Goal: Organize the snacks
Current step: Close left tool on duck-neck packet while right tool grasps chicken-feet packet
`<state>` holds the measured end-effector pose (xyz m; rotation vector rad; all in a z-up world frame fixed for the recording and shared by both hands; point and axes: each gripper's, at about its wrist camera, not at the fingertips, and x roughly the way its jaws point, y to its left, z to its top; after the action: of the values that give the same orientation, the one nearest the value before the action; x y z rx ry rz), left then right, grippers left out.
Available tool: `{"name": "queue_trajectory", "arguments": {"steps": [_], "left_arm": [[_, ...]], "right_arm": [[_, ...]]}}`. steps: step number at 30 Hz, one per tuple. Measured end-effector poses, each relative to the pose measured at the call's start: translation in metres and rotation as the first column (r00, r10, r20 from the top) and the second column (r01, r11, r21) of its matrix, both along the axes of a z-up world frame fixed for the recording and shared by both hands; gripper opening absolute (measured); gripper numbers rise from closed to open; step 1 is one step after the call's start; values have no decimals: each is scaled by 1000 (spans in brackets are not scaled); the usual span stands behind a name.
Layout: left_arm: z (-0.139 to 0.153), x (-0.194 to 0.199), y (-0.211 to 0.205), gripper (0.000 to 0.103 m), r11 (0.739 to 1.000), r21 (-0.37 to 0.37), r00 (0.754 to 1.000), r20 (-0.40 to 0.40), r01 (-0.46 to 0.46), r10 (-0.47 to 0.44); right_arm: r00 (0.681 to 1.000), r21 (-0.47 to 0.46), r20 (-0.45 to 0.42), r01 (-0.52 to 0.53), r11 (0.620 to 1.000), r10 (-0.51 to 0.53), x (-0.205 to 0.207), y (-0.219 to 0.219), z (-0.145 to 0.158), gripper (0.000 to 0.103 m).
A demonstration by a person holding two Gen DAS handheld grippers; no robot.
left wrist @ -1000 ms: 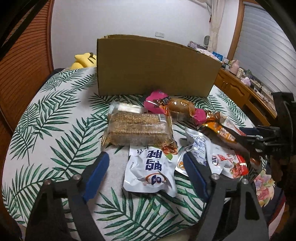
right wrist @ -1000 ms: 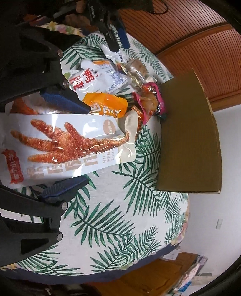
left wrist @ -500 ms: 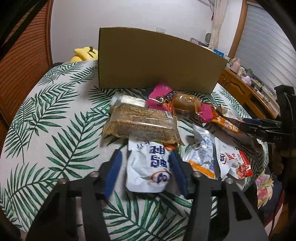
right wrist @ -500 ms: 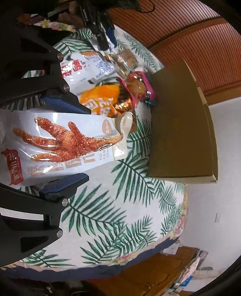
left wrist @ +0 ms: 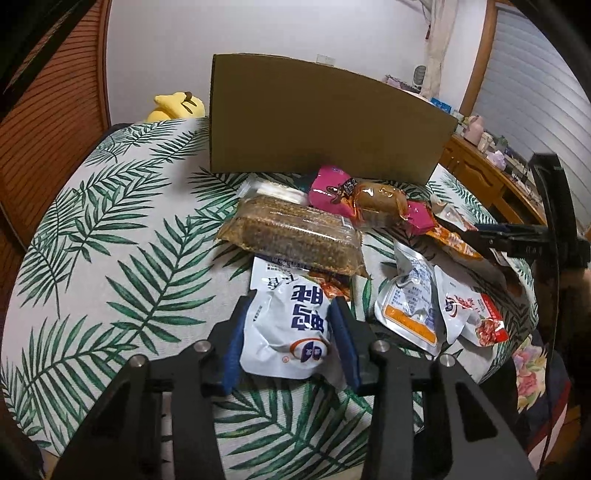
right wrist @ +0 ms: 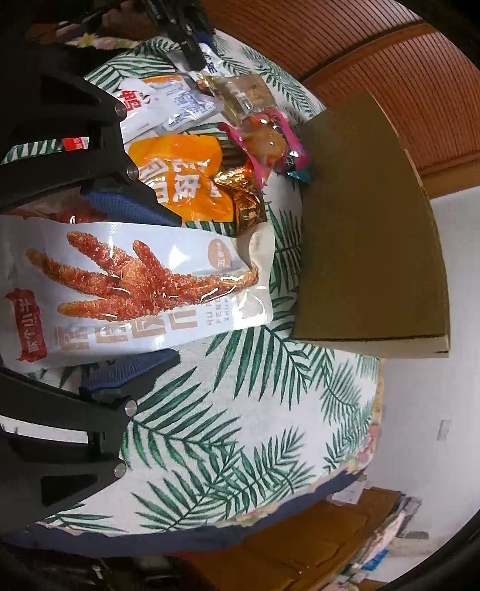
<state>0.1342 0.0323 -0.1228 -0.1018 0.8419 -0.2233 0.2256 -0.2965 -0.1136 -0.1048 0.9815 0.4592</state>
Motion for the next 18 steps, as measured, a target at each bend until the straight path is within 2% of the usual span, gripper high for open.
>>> {"name": "queue_trajectory", "arguments": {"steps": [3,5,6,10,12,15,18], "left_arm": [[0,0,-2,44,1000,9,1000,-1,4,-4],[0,-1,-4,41,1000,17,1000,0,13,-13],[0,-1,-3,40,1000,13,1000,-1,13,-13],[2,-6,2,38,1000,-12,1000,9,3,-3],[3,-10,6,35,999,-33,1000,22,-8,9],[7,-17,12,29,997,-73,999,48,-18,21],[9,-19,12,28,998,-65,999,50,-17,20]], "right_arm": [[1000,-9,-13,-4,1000,3,4,1,0,69],[1000,-7,-26,-4,1000,4,8,2,0,70],[1000,-10,-29,-8,1000,8,8,3,0,66],[999,-35,-23,-33,999,32,4,5,2,64],[999,-31,-12,-36,999,36,2,5,4,62],[1000,-2,5,-30,1000,30,-1,3,11,50],[999,-18,2,-38,999,38,-1,5,11,49]]}}
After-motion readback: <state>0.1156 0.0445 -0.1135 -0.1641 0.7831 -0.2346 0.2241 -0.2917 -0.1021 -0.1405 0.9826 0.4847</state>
